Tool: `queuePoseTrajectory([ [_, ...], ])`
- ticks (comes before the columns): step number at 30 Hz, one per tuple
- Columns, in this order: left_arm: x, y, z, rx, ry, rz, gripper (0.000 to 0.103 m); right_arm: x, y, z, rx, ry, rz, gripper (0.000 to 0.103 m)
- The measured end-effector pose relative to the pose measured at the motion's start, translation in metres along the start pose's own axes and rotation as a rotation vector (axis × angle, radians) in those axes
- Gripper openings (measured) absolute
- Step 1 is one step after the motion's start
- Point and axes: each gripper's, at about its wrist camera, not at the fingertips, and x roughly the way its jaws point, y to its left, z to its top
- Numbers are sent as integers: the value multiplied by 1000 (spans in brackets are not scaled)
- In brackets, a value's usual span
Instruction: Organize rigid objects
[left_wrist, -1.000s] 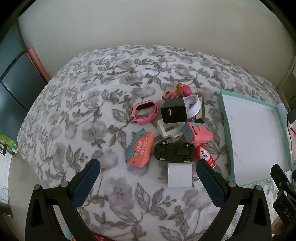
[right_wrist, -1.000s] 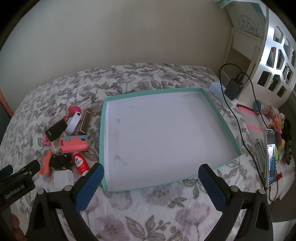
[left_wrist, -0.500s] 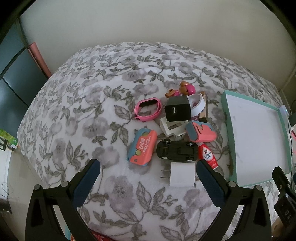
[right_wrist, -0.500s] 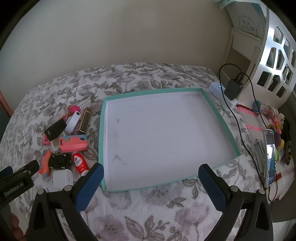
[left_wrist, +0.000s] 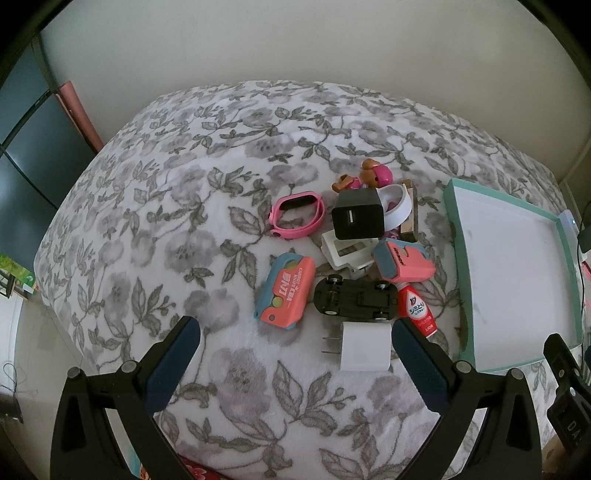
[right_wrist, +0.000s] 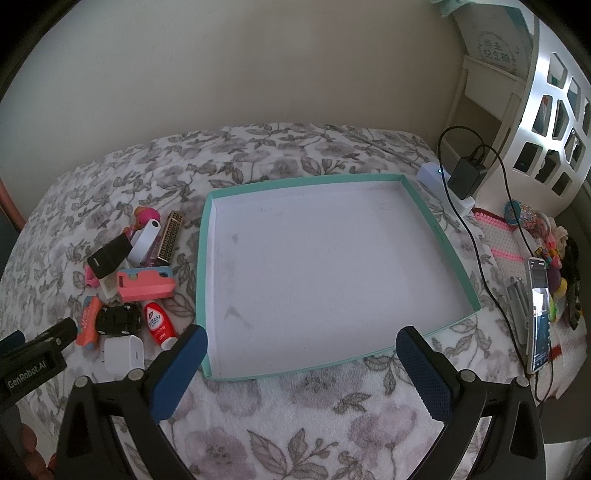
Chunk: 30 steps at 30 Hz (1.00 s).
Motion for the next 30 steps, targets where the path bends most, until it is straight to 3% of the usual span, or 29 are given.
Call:
queuePoseTrajectory([
  [18,1,3,3,-22,10,-18,103,2,5,1,-28,17,-1,103],
  [21,2,12,16,-48,19,27,103,2,9,7,-26,8,36,103],
  [30,9,32,57,-179,46,17,103,9,56,37,-86,18,184,103],
])
